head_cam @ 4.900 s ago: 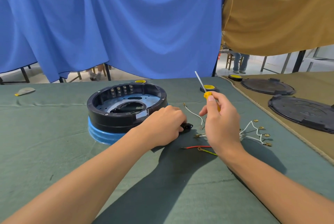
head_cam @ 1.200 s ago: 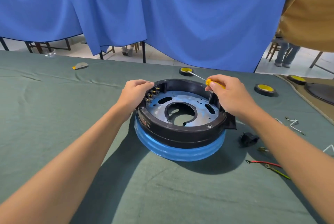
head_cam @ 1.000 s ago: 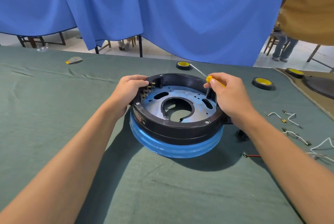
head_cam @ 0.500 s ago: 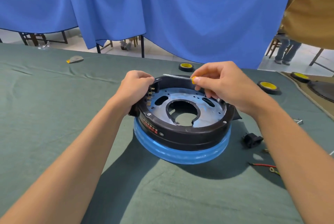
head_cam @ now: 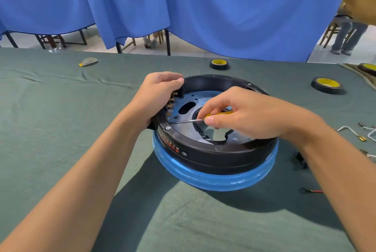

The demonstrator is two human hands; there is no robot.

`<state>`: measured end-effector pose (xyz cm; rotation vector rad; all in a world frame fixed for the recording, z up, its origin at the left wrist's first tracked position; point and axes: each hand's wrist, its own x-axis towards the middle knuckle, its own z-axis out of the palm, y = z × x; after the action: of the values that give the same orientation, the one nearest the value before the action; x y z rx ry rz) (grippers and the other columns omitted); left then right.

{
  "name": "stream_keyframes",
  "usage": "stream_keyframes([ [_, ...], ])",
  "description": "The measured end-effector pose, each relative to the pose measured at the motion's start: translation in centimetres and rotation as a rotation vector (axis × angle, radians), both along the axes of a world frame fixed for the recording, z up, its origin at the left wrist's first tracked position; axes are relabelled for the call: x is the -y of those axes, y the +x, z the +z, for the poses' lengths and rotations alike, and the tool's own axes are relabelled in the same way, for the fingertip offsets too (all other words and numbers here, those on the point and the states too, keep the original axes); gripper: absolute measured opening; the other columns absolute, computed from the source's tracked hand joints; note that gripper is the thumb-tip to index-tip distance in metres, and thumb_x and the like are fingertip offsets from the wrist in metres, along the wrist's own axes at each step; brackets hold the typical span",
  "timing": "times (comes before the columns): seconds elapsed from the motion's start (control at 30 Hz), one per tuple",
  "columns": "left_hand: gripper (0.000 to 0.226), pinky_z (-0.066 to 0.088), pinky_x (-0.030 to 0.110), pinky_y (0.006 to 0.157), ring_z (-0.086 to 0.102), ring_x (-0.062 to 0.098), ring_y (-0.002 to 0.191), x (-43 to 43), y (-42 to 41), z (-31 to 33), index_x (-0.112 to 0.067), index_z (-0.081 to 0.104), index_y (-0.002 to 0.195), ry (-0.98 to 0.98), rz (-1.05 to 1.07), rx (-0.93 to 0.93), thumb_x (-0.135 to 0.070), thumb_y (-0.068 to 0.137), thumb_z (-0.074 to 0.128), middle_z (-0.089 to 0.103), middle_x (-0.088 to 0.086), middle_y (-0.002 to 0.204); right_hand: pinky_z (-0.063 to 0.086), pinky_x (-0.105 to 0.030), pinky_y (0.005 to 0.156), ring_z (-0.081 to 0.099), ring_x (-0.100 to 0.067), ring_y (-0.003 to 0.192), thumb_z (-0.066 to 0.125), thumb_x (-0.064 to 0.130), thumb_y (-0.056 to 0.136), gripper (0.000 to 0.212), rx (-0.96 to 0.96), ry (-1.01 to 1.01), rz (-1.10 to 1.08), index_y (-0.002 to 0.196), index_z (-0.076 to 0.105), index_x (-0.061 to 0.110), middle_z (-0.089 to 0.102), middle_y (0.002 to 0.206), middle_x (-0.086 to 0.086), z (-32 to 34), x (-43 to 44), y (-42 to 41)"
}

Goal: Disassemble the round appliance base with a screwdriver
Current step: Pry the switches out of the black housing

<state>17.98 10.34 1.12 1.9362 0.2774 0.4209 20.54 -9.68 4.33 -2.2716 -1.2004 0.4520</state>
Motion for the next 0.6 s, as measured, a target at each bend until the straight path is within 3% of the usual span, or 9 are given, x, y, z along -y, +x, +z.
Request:
stream_keyframes([
  [0.17,0.023,0.055,0.022,0.08,0.068,0.01,0.097,-0.04,-0.24,-0.24,-0.02,0.071,0.114,-0.036,-0.02,0.002,-0.024,0.097,0.056,0.072,-0.003,0.103,0.05,-0.05,0.088,0.064,-0.023,0.09,0.056,0.033,0.096,0.016,-0.005,0.021,0.004,0.102,0.07,0.036,0.071,0.092,-0.002,-0.34,0.2,0.14],
  [0.27,0.022,0.057,0.031,0.086,0.069,0.016,0.099,-0.29,-0.36,-0.31,-0.019,0.07,0.114,-0.066,-0.046,-0.012,-0.023,0.097,0.056,0.073,0.001,0.104,0.05,-0.052,0.088,0.063,-0.029,0.091,0.058,0.03,0.094,0.015,-0.023,0.077,-0.001,0.097,0.072,0.034,0.07,0.093,-0.006,-0.31,0.4,0.17],
  [0.37,0.023,0.053,0.037,0.094,0.066,0.016,0.104,-0.71,-0.34,-0.42,-0.021,0.07,0.115,-0.038,-0.058,-0.017,-0.026,0.096,0.057,0.071,0.0,0.108,0.051,-0.04,0.078,0.063,-0.024,0.084,0.06,0.03,0.092,0.014,-0.043,0.13,-0.01,0.091,0.074,0.034,0.07,0.088,-0.004,-0.25,0.76,0.31],
  [0.47,0.021,0.051,0.033,0.096,0.065,0.008,0.105,-0.89,-0.33,-0.49,-0.024,0.07,0.112,0.014,-0.065,-0.001,-0.029,0.096,0.058,0.071,-0.006,0.107,0.044,-0.025,0.062,0.055,-0.018,0.067,0.061,0.028,0.092,0.014,-0.079,0.188,-0.035,0.088,0.074,0.033,0.065,0.084,-0.01,-0.25,0.85,0.37],
  [0.6,0.029,0.049,0.043,0.099,0.066,0.014,0.106,-0.66,-0.46,-0.46,-0.024,0.07,0.11,0.015,-0.057,0.047,-0.039,0.089,0.059,0.072,-0.002,0.107,0.05,-0.046,0.077,0.06,-0.032,0.081,0.06,0.027,0.094,0.015,-0.063,0.182,-0.019,0.09,0.073,0.033,0.065,0.088,-0.014,-0.39,0.41,0.03],
])
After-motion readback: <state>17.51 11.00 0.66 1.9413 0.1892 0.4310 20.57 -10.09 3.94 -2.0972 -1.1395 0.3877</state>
